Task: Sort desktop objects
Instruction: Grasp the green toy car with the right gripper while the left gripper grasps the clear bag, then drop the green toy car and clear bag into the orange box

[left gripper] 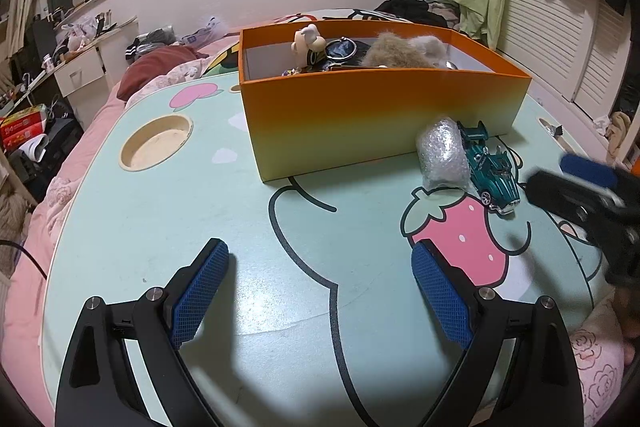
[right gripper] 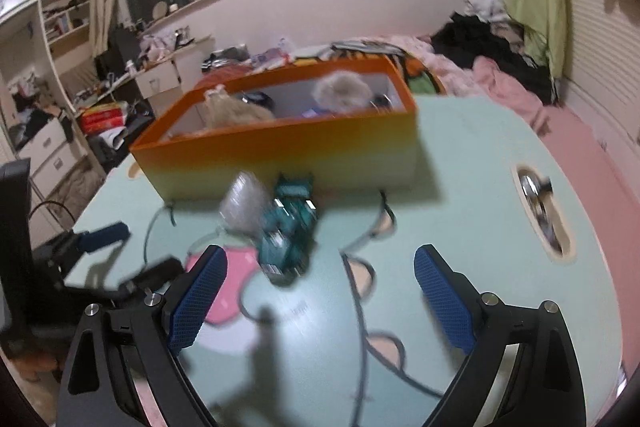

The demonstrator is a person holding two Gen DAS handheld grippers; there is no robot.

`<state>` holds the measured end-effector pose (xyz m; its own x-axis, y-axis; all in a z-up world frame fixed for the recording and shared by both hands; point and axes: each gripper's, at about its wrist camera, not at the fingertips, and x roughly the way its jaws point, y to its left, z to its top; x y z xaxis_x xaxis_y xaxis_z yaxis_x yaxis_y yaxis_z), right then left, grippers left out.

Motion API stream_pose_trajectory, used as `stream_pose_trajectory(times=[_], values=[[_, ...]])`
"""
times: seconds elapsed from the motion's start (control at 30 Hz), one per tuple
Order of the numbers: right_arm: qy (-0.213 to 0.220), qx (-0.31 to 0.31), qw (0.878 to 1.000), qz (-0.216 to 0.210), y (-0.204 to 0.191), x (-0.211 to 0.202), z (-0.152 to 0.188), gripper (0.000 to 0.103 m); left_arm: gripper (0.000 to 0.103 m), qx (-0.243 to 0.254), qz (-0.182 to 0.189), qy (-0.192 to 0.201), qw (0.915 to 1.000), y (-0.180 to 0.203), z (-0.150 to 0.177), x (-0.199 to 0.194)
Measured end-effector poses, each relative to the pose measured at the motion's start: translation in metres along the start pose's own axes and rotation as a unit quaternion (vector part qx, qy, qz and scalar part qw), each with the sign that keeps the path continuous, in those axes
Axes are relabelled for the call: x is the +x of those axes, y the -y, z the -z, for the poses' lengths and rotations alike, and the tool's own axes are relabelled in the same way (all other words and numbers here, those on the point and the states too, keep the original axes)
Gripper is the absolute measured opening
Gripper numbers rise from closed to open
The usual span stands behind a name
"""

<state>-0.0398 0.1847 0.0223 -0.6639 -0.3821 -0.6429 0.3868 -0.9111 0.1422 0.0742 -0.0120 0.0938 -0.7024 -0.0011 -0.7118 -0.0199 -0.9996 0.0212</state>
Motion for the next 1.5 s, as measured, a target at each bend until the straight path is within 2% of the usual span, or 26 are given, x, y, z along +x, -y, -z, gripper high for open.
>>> stream_pose_trajectory(times=[0.07,0.13,0.17,0.2,0.23,0.4,0.5,0.57,0.63,0.67,0.77,0.83,0.87,0.9,0.93,0.97,1.03,1.1,1.17,1.2,1.23,1.27,1.3,1.4,1.5], values=[[-0.021,-0.023,0.999,0.017,-0.009,0.014,-0.008,0.093,0.093,0.000,0.000,0.000,1.0000,0.000,0.000,0.000],[-0.050,-0.031,0.998,0.025,-0.011,0.031,-0.011,0.072,0.093,0.000,0.000,0.000,1.0000,0.000,0.000,0.000],[-0.064,-0.025,0.998,0.012,-0.006,0.037,-0.008,0.050,0.093,0.000,0.000,0.000,1.0000,0.000,0.000,0.000],[-0.055,-0.020,0.998,0.003,-0.004,0.035,-0.006,0.037,0.093,0.001,0.000,0.000,1.0000,0.000,0.000,0.000],[-0.053,-0.014,0.998,-0.011,-0.001,0.034,-0.004,0.027,0.093,0.001,0.000,0.000,1.0000,0.000,0.000,0.000],[0.002,0.037,0.998,-0.059,0.021,0.011,0.017,0.028,0.093,0.003,0.005,0.001,1.0000,0.001,0.000,-0.003],[0.054,0.059,0.995,-0.065,0.031,-0.010,0.021,0.028,0.093,0.002,0.013,0.014,0.9998,0.002,-0.004,-0.010],[0.079,0.065,0.993,-0.064,0.031,-0.019,0.022,0.019,0.093,0.009,0.031,0.026,0.9991,0.008,-0.014,-0.017],[0.085,0.070,0.992,-0.056,0.031,-0.022,0.020,0.016,0.093,0.013,0.050,0.025,0.9984,0.016,-0.026,-0.017],[0.078,0.072,0.993,-0.055,0.032,-0.020,0.018,0.006,0.093,0.021,0.063,0.017,0.9977,0.023,-0.036,-0.014],[0.049,0.086,0.994,-0.051,0.038,-0.012,0.017,0.009,0.082,0.032,0.067,-0.007,0.9972,0.038,-0.057,0.005],[0.047,0.096,0.994,-0.038,0.041,-0.013,0.018,0.024,0.067,0.038,0.071,-0.033,0.9962,0.044,-0.065,0.020],[0.048,0.101,0.993,-0.037,0.043,-0.014,0.019,0.037,0.059,0.048,0.083,-0.056,0.9938,0.049,-0.066,0.031],[0.054,0.105,0.992,-0.042,0.045,-0.017,0.021,0.042,0.045,0.055,0.088,-0.074,0.9918,0.052,-0.065,0.039],[0.060,0.107,0.991,-0.048,0.045,-0.020,0.023,0.043,0.035,0.063,0.079,-0.060,0.9931,0.054,-0.063,0.038],[0.061,0.107,0.991,-0.048,0.045,-0.021,0.023,0.048,0.025,0.062,0.087,-0.061,0.9924,0.054,-0.061,0.037],[0.050,0.092,0.993,-0.046,0.039,-0.019,0.023,0.053,0.024,0.044,0.098,-0.042,0.9934,0.046,-0.056,0.026],[0.028,0.064,0.997,-0.037,0.029,-0.012,0.022,0.055,0.024,0.019,0.108,0.001,0.9939,0.031,-0.048,0.006],[-0.002,0.033,0.999,-0.018,0.017,0.000,0.021,0.064,0.024,0.001,0.118,0.036,0.9924,0.015,-0.037,-0.015],[-0.016,0.005,1.000,0.002,0.008,0.006,0.019,0.066,0.024,-0.002,0.118,0.046,0.9920,0.011,-0.033,-0.021],[-0.025,-0.013,0.999,0.016,0.003,0.011,0.019,0.066,0.024,-0.003,0.115,0.053,0.9919,0.007,-0.028,-0.027],[-0.029,-0.037,0.998,0.032,-0.004,0.014,0.018,0.057,0.024,-0.002,0.110,0.057,0.9923,0.002,-0.024,-0.030],[-0.022,-0.049,0.998,0.030,-0.009,0.013,0.018,0.028,0.024,-0.002,0.105,0.057,0.9929,0.000,-0.020,-0.032],[-0.009,-0.073,0.997,0.024,-0.016,0.007,0.024,0.027,0.024,-0.002,0.094,0.059,0.9938,-0.007,-0.015,-0.033],[0.052,-0.065,0.996,-0.024,-0.014,-0.022,0.020,0.027,0.024,0.001,0.095,0.075,0.9927,-0.006,-0.024,-0.043]])
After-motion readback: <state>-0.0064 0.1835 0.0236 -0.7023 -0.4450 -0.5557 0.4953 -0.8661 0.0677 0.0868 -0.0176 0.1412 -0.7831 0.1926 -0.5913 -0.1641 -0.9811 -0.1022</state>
